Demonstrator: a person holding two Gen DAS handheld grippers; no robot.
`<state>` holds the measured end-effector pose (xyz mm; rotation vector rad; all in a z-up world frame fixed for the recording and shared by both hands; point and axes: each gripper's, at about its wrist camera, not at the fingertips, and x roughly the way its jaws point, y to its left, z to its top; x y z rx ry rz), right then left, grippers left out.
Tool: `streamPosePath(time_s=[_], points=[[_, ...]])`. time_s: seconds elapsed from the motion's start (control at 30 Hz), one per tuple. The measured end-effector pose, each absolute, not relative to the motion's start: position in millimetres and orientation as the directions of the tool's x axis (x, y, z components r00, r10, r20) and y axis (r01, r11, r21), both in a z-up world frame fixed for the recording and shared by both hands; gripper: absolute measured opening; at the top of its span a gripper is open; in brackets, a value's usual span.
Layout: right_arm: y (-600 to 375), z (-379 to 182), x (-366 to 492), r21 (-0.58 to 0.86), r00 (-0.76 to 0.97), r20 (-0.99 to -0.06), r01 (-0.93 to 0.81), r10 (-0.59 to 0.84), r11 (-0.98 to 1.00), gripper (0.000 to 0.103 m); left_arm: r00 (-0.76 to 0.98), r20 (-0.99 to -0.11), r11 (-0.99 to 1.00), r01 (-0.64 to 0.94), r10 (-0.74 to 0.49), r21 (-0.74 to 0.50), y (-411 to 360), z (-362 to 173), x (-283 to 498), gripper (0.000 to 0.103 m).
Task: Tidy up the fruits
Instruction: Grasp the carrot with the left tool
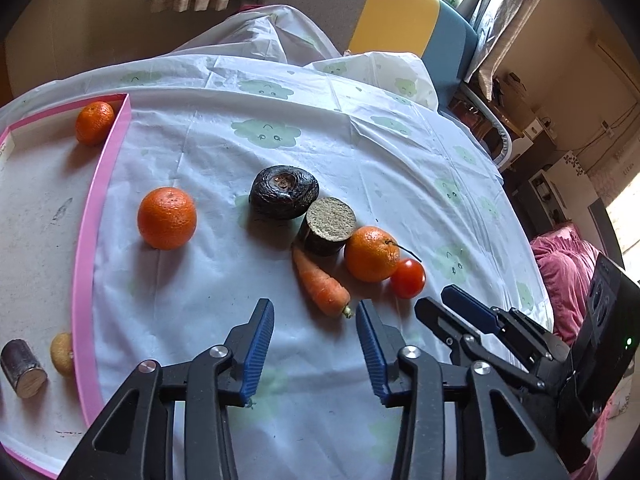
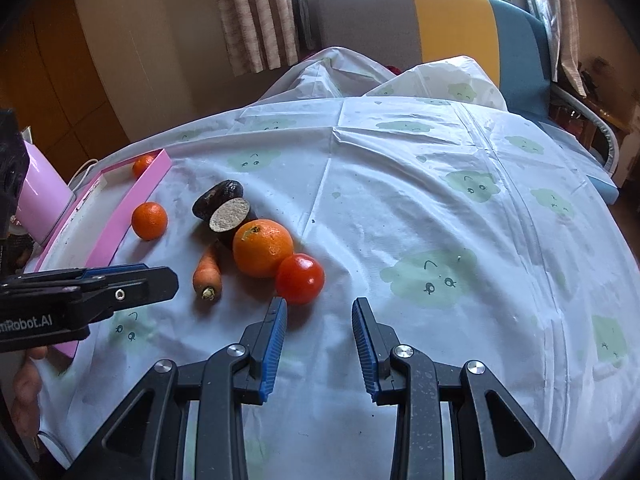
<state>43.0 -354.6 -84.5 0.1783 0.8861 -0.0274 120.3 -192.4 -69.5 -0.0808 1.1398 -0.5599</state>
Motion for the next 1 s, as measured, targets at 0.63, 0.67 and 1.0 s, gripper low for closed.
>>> streamPosePath(time_s=[0.63, 0.67, 1.0], points=[[-336.5, -100.5, 71.7, 0.019, 0.631, -0.775, -0.015, 0.024, 1.000, 0.029, 0.331, -0.831, 0.859, 0.418, -0.447, -0.296, -212.5, -91.0, 129.8, 0.038], [-336.9, -101.2, 71.8, 0.023, 0.630, -0.776, -0.010, 0.024, 1.000, 0.029, 0.344, -0.826, 0.860, 0.420, -0.446, -0.290, -213.0, -91.4, 128.4, 0.038], [-336.3, -103.3, 72.1, 0.025, 0.636, -0.772, -0.002, 0.021, 1.000, 0.030, 0.436, -0.776, 0.863, 0.430, -0.456, -0.265, -215.1, -96.8, 121.0, 0.038]])
